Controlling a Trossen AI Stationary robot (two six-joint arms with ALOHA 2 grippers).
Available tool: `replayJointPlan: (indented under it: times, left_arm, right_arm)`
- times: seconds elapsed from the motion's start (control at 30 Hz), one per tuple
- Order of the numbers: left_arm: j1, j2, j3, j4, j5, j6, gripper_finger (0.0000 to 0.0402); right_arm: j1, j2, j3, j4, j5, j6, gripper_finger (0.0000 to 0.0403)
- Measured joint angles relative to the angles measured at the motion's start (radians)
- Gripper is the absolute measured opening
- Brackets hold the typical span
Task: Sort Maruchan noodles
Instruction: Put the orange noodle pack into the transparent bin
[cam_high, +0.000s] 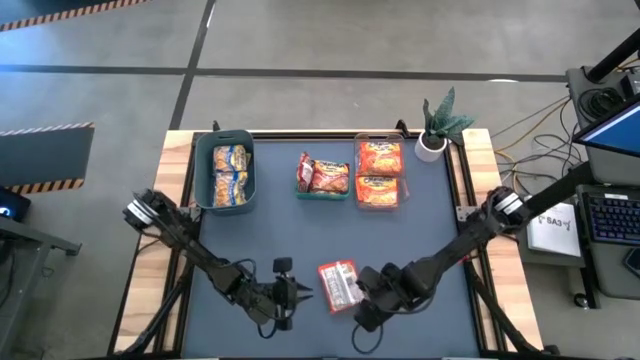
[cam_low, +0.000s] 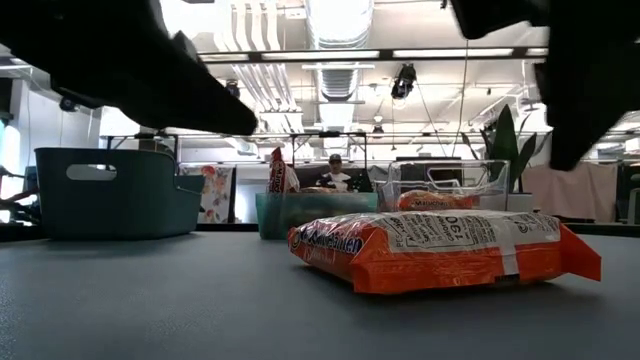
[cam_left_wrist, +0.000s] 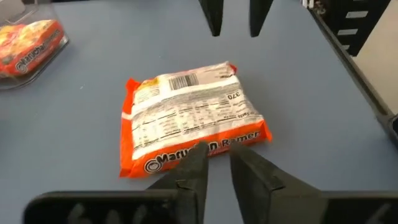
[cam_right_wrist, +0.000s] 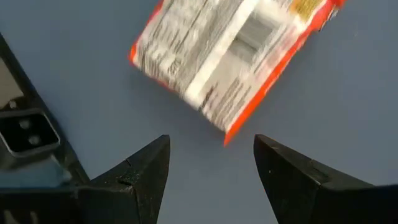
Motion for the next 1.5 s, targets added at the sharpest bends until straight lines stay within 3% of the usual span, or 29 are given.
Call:
replayJointPlan:
  times: [0.17, 0.37, 0.5, 0.63, 0.8, 0.97, 1.17, 1.5]
  left_arm:
    - [0.004, 0.092, 0.085, -0.005, -0.036, 0.038, 0.0085]
    - [0.011, 0.179, 0.159, -0.009, -0.062, 0.041, 0.0097]
    - [0.014, 0.186, 0.163, -0.008, -0.125, 0.014, 0.0097]
    - [0.029, 0.185, 0.155, -0.012, -0.139, -0.029, 0.0098]
    - [0.048, 0.178, 0.155, -0.015, -0.124, -0.060, 0.0118]
    - [0.079, 0.176, 0.155, -0.030, -0.124, -0.060, 0.0158]
    - [0.103, 0.176, 0.154, -0.094, -0.124, -0.059, 0.0195]
    - [0.114, 0.204, 0.154, -0.132, -0.098, -0.091, 0.0197]
  right_arm:
    - [0.035, -0.002, -0.039, 0.003, 0.073, 0.013, 0.0219]
    - [0.046, -0.017, -0.131, 0.098, 0.126, -0.007, 0.0219]
    - [0.046, -0.030, -0.230, 0.290, 0.131, -0.101, 0.0219]
    - [0.070, -0.031, -0.310, 0.441, 0.209, -0.331, 0.0219]
    - [0.091, -0.031, -0.364, 0.471, 0.315, -0.391, 0.0219]
    - [0.094, -0.031, -0.392, 0.484, 0.309, -0.378, 0.0219]
    - [0.101, 0.000, -0.435, 0.617, 0.306, -0.412, 0.0219]
    - [0.100, 0.032, -0.481, 0.786, 0.368, -0.471, 0.0201]
